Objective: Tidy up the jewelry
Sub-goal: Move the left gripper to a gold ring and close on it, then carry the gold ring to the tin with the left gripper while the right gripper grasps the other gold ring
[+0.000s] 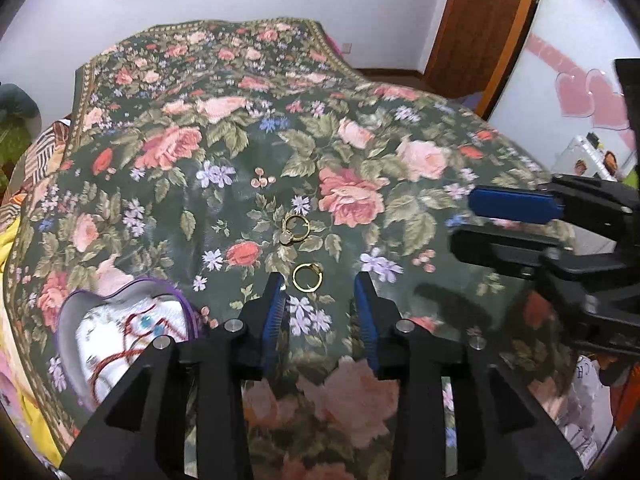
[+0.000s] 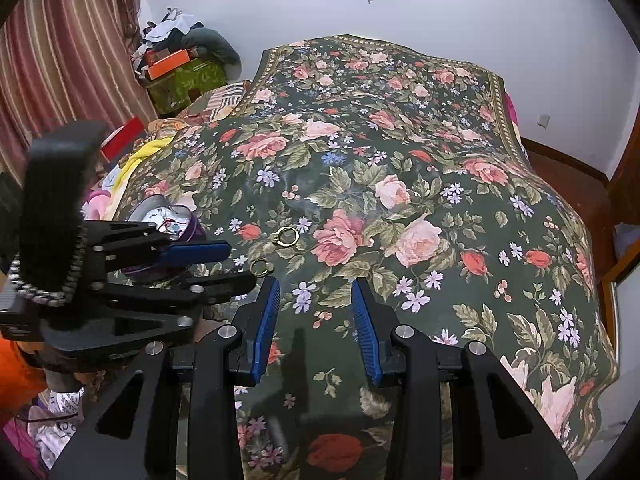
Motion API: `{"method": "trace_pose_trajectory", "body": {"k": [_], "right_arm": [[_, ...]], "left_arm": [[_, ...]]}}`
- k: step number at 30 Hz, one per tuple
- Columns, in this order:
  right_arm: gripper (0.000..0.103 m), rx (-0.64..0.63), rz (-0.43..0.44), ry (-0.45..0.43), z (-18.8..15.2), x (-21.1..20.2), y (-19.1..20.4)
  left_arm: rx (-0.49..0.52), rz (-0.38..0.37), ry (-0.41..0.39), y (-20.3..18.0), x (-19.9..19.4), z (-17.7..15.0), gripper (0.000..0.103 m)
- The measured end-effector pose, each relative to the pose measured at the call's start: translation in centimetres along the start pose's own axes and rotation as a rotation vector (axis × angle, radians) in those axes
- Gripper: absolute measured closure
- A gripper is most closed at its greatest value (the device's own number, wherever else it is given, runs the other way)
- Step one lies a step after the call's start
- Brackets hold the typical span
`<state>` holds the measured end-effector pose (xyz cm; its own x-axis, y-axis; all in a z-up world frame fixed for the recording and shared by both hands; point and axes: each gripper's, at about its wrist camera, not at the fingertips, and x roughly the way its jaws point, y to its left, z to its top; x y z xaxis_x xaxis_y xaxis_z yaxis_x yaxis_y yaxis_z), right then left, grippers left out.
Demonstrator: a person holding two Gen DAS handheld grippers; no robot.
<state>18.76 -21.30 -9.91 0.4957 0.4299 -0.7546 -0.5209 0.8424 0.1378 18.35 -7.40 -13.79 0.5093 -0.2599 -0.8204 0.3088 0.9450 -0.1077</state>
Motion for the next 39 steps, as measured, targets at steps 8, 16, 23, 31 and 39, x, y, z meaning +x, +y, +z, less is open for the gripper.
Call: {"method": "trace_pose_trajectory", "body": {"k": [8, 16, 23, 31, 39], "right_arm": [[0.069, 0.021, 0.016, 0.01, -0.1, 0.8, -1.0], [0.069, 0.021, 0.011, 0.019, 0.0, 1.0, -1.1], [0.069, 0.003, 0.002, 0.016, 0.6, 0.9, -0.6], [0.069, -0.009, -0.002, 0.02, 1.0, 1.1, 0.0], [0.069, -0.014, 0.006, 0.036, 1.4, 1.9, 0.6]], "left_arm": [[0.03, 0.038, 0.018, -0.2, 2.5, 0.1, 0.073], [0.03, 0.018, 0.012, -0.1, 2.7, 0.0, 0.089], [0.022, 0.008, -0.043, 0.2, 0.4, 0.6, 0.098], [-0.002, 0.009, -0.13, 1.3, -3.1, 1.1, 0.098], [-0.028, 0.024, -0.192, 3.1, -6.3, 1.3, 0.098]]}}
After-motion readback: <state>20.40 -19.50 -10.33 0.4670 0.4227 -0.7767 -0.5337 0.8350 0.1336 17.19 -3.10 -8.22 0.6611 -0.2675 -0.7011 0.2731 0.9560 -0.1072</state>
